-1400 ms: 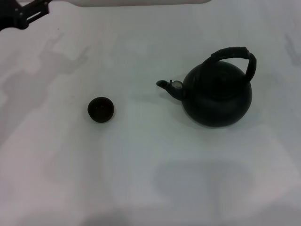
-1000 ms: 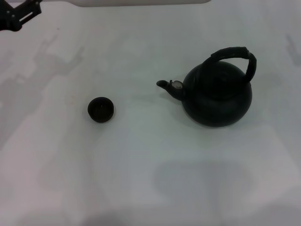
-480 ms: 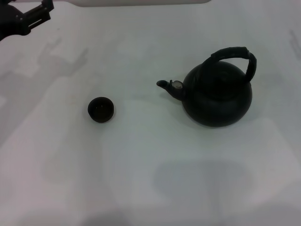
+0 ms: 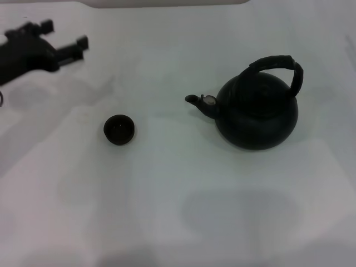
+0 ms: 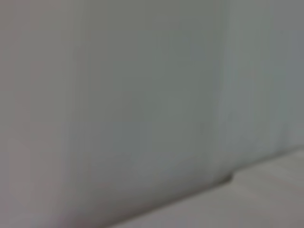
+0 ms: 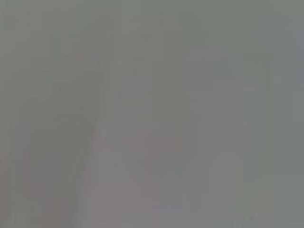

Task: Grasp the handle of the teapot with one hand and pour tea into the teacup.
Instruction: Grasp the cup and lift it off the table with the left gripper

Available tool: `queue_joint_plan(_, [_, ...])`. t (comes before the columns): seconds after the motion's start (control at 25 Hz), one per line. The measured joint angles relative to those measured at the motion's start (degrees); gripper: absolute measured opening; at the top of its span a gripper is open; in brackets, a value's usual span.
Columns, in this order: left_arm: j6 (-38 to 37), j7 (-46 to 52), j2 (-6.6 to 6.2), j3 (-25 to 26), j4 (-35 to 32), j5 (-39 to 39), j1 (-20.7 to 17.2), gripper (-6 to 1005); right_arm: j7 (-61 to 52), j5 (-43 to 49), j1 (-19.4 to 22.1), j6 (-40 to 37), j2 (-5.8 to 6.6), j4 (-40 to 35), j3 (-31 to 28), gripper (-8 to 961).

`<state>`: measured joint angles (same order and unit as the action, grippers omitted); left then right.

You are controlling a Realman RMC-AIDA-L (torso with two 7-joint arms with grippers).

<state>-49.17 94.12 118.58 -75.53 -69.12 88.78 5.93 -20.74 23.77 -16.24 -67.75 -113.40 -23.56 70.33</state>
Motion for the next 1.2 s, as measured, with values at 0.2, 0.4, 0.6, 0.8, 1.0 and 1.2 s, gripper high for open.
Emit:
queue_joint_plan(0.2, [-0.83, -1.58, 0.32, -2.87, 1.53, 3.44, -0.29, 878, 0.24, 0.20, -0.19, 2.09, -0.12, 0.46, -0.38, 584])
queue_joint_plan(0.4, [-0.83, -3.93, 0.40, -4.36, 3.49, 2.89, -0.51, 879, 0.56, 0.20, -0.67, 4.59, -0.31, 0.54, -0.44, 585])
queue_joint_plan(0.6, [-1.05, -5.37, 0.43, -5.90, 4.01, 2.35, -0.73, 883, 0.60, 0.06, -1.09, 5.70, -0.26, 0.61, -0.47, 585])
queue_joint_plan(0.8, [-1.73, -5.20, 0.42, -7.74, 2.88, 2.05, -2.21, 883, 0.69, -0.14, -1.43, 7.28, 0.03, 0.62, -0.75, 585])
queue_joint_plan(1.0, [-1.79, -5.05, 0.40, -9.32, 0.71, 1.38, -5.19, 884, 0.71, 0.23, -1.64, 8.38, 0.10, 0.62, -1.88, 584])
queue_joint_plan(1.2, [-1.91, -3.98, 0.25, -11.01, -5.25, 1.77, -10.90, 884, 0.71, 0.21, -2.37, 10.73, 0.25, 0.62, -1.88, 584])
